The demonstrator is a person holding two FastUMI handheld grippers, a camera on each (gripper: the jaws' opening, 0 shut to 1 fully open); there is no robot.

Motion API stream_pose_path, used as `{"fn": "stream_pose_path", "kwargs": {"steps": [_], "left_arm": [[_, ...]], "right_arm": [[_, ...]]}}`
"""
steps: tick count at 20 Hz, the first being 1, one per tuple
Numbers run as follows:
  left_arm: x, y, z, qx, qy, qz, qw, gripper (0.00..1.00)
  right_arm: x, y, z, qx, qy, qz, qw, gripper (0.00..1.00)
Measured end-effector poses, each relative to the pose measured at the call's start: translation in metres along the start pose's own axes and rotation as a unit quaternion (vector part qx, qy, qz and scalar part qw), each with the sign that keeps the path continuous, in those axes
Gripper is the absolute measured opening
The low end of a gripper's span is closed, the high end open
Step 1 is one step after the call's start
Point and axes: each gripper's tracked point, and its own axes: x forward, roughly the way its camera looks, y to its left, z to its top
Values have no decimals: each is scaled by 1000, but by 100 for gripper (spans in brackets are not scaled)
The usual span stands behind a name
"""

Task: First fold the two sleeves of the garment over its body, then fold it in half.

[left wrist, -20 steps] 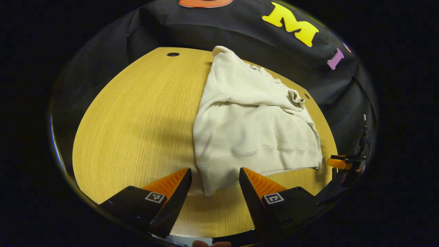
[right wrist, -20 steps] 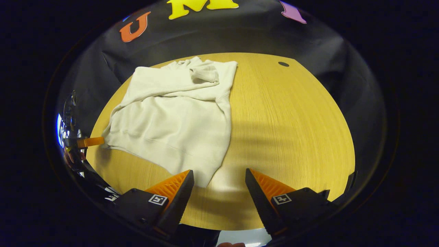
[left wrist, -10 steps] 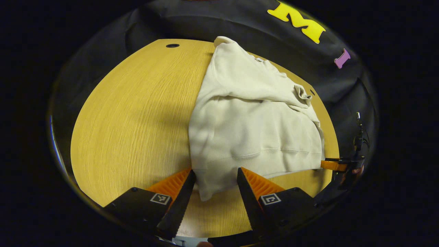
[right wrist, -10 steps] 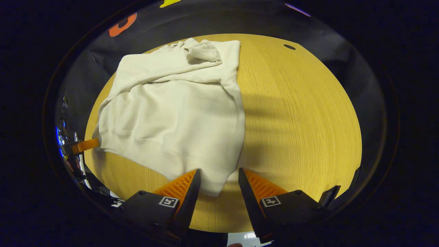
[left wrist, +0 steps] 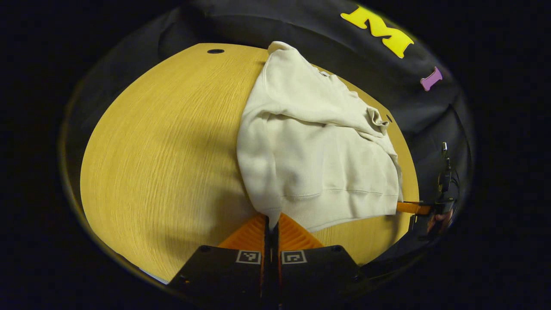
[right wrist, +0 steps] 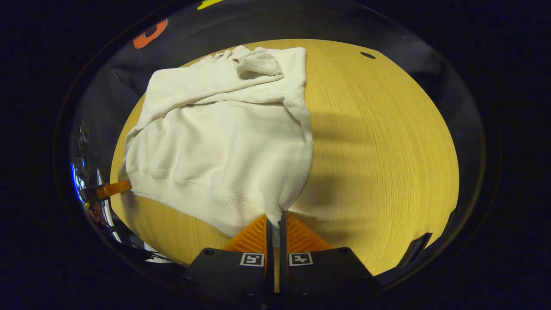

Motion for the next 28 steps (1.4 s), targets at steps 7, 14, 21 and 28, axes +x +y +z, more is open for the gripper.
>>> {"fn": "stream_pose_path", "kwargs": {"steps": [7, 14, 21, 28], "left_arm": [[-38, -16, 42, 91, -64, 1, 994, 3], [-83, -37, 108, 184, -135, 12, 974, 3], [-117, -52, 181, 272, -194, 33, 942, 3], [-121, -67, 274, 285, -251, 40, 924, 3]], "right_arm": [[-49, -6, 41, 76, -86, 45, 992, 1], [-119, 1, 121, 50, -192, 66, 978, 1], [-160, 18, 218, -1, -254, 75, 964, 1], [-171, 37, 323, -32, -300, 76, 950, 1]]}}
